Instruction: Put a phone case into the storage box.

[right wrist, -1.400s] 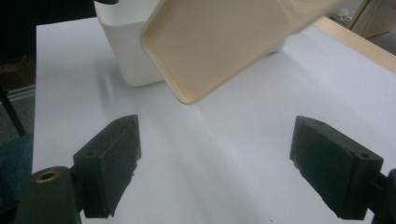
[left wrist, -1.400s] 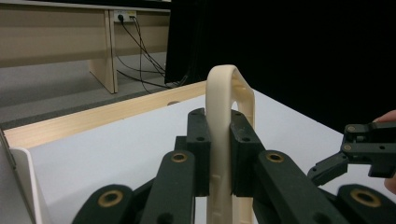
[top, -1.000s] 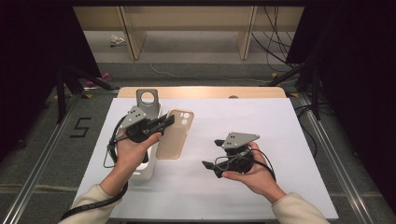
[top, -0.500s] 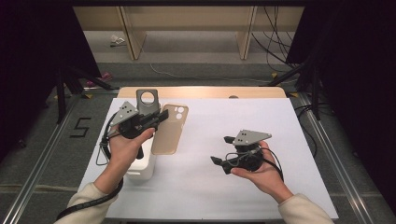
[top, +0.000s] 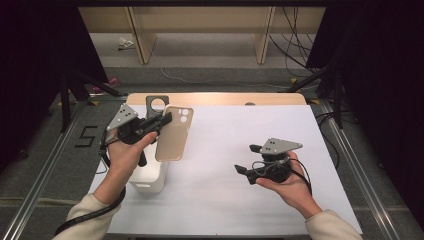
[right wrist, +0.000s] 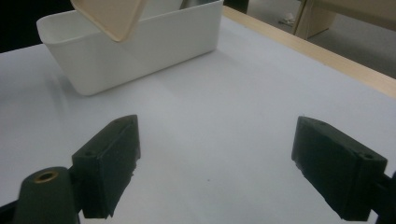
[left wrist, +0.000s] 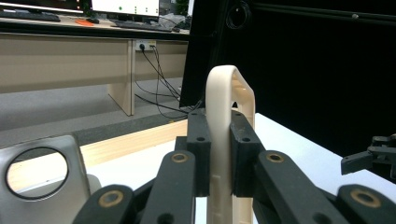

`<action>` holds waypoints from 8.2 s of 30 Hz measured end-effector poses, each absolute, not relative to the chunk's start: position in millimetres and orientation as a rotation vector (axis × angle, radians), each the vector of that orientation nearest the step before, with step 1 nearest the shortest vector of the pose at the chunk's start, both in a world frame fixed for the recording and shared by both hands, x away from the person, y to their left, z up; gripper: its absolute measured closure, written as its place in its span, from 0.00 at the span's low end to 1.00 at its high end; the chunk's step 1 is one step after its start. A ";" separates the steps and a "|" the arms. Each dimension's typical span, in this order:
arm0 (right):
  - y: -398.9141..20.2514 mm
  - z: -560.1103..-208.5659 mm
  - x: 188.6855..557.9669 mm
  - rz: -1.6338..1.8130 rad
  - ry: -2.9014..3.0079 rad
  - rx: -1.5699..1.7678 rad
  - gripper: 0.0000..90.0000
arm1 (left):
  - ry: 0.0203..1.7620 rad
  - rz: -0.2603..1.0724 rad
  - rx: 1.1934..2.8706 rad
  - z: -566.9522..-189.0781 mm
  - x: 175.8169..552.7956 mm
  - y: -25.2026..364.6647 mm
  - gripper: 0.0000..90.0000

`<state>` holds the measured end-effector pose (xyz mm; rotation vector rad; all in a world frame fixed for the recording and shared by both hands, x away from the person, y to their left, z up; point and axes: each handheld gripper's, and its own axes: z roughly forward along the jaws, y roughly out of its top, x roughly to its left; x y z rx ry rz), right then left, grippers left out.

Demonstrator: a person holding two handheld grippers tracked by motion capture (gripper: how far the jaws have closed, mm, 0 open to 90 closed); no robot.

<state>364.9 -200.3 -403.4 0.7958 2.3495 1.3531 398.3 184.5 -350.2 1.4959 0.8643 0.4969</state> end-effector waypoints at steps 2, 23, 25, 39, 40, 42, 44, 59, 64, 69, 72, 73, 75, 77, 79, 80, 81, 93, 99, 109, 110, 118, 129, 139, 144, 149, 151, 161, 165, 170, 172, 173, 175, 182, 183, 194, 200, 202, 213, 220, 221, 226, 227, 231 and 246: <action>-202.9 -403.7 364.6 1.352 2.347 0.804 0.18 | 0.866 0.501 1.494 -349.8 398.9 186.6 0.90; -228.7 -404.1 361.3 1.352 2.293 0.879 0.18 | 0.907 0.528 1.456 -346.3 408.0 212.9 0.90; -230.3 -404.3 361.2 1.355 2.287 0.884 0.18 | 0.911 0.529 1.455 -346.9 409.0 215.3 0.90; -238.7 -404.7 359.1 1.350 2.273 0.911 0.18 | 0.938 0.546 1.440 -351.1 416.3 230.3 0.90; -239.2 -404.5 359.1 1.347 2.274 0.913 0.18 | 0.939 0.547 1.439 -351.3 416.7 231.1 0.90; -240.0 -404.6 359.1 1.350 2.271 0.914 0.18 | 0.942 0.546 1.438 -351.8 417.2 232.3 0.90; -240.7 -404.5 358.9 1.349 2.270 0.917 0.18 | 0.943 0.547 1.437 -352.2 417.8 233.4 0.90; -244.4 -404.9 358.0 1.349 2.263 0.925 0.18 | 0.948 0.556 1.425 -353.1 420.8 242.5 0.90; -245.5 -404.8 357.7 1.354 2.258 0.933 0.18 | 0.947 0.560 1.420 -353.2 421.2 244.7 0.90; -246.2 -405.1 357.3 1.354 2.258 0.934 0.18 | 0.947 0.562 1.417 -354.1 422.2 246.2 0.90; -246.8 -404.9 357.1 1.356 2.256 0.936 0.18 | 0.944 0.564 1.420 -354.7 423.3 246.9 0.90; -246.8 -405.0 357.0 1.359 2.254 0.936 0.18 | 0.944 0.566 1.420 -355.0 423.6 247.2 0.90; -247.1 -404.9 356.7 1.357 2.254 0.939 0.18 | 0.943 0.569 1.423 -355.7 424.0 247.6 0.90; -247.6 -405.0 356.7 1.358 2.254 0.938 0.18 | 0.943 0.569 1.421 -356.6 424.1 248.0 0.90; -248.1 -404.9 356.6 1.362 2.251 0.941 0.18 | 0.943 0.568 1.422 -357.0 424.3 248.3 0.90; -248.3 -404.7 356.5 1.361 2.250 0.943 0.18 | 0.942 0.571 1.423 -357.0 424.4 248.6 0.90; -248.5 -404.7 356.5 1.362 2.249 0.944 0.18 | 0.940 0.572 1.425 -357.0 424.6 248.8 0.90; -252.3 -404.7 356.4 1.363 2.234 0.956 0.18 | 0.933 0.582 1.430 -359.2 426.1 250.5 0.90; -253.9 -404.9 356.6 1.363 2.231 0.963 0.18 | 0.934 0.586 1.436 -361.3 428.3 250.9 0.90; -256.2 -404.8 356.3 1.362 2.224 0.973 0.18 | 0.930 0.589 1.437 -361.6 434.2 250.7 0.90; -256.4 -404.9 356.3 1.362 2.224 0.974 0.18 | 0.930 0.588 1.437 -362.0 435.0 250.6 0.90; -257.6 -404.9 356.1 1.363 2.220 0.978 0.18 | 0.939 0.591 1.442 -363.8 440.3 251.8 0.90; -258.3 -405.0 355.9 1.362 2.220 0.980 0.18 | 0.965 0.586 1.443 -368.2 450.3 254.5 0.90; -258.6 -405.0 356.0 1.366 2.221 0.979 0.18 | 0.968 0.587 1.448 -367.1 459.7 252.4 0.90; -258.6 -405.0 356.0 1.369 2.218 0.980 0.18 | 0.973 0.589 1.447 -366.5 465.1 252.4 0.90; -258.8 -405.0 356.1 1.368 2.220 0.979 0.18 | 0.979 0.587 1.451 -367.0 469.7 251.6 0.90; -258.6 -405.1 356.0 1.369 2.218 0.979 0.18 | 0.982 0.586 1.451 -367.3 471.3 251.2 0.90; -258.8 -405.4 356.2 1.368 2.221 0.979 0.18 | 1.003 0.580 1.452 -372.2 480.5 251.2 0.90; -259.0 -405.7 356.5 1.369 2.222 0.981 0.18 | 1.011 0.571 1.456 -375.4 483.8 250.6 0.90; -259.0 -405.7 356.4 1.371 2.222 0.980 0.18 | 1.019 0.564 1.462 -379.3 487.4 250.0 0.90; -259.0 -405.7 356.5 1.371 2.221 0.980 0.18 | 1.019 0.563 1.466 -380.8 489.1 249.7 0.90; -259.0 -405.7 356.5 1.371 2.222 0.979 0.18 | 1.018 0.562 1.469 -381.3 489.8 249.6 0.90; -259.1 -405.7 356.5 1.369 2.223 0.980 0.18 | 1.021 0.557 1.467 -382.4 491.0 249.2 0.90; -258.9 -405.9 356.6 1.370 2.225 0.979 0.18 | 1.028 0.541 1.472 -386.5 495.1 248.9 0.90; -258.9 -405.8 356.6 1.371 2.224 0.980 0.18 | 1.031 0.542 1.474 -387.2 495.8 249.2 0.90; -258.8 -406.2 356.9 1.373 2.227 0.981 0.18 | 1.042 0.530 1.485 -391.9 501.4 247.7 0.90; -259.1 -406.4 357.3 1.373 2.229 0.983 0.18 | 1.044 0.525 1.495 -393.5 504.3 246.0 0.90; -259.2 -406.3 357.3 1.374 2.228 0.982 0.18 | 1.047 0.523 1.496 -394.7 505.0 245.8 0.90; -259.0 -406.4 357.4 1.375 2.229 0.981 0.18 | 1.073 0.510 1.517 -405.2 510.4 245.3 0.89; -259.3 -406.5 357.5 1.376 2.229 0.983 0.18 | 1.086 0.507 1.522 -409.0 512.5 246.1 0.89; -259.3 -406.6 357.5 1.376 2.229 0.982 0.18 | 1.088 0.508 1.525 -409.1 512.8 246.4 0.89; -259.1 -406.5 357.5 1.375 2.230 0.981 0.18 | 1.095 0.507 1.533 -410.3 513.8 247.1 0.89; -259.1 -406.6 357.6 1.376 2.229 0.982 0.18 | 1.096 0.508 1.535 -410.5 514.1 247.2 0.89; -259.1 -406.5 357.5 1.373 2.231 0.981 0.18 | 1.100 0.502 1.544 -411.3 515.3 247.2 0.89; -259.1 -406.6 357.5 1.374 2.233 0.981 0.18 | 1.116 0.486 1.610 -415.0 521.0 245.2 0.89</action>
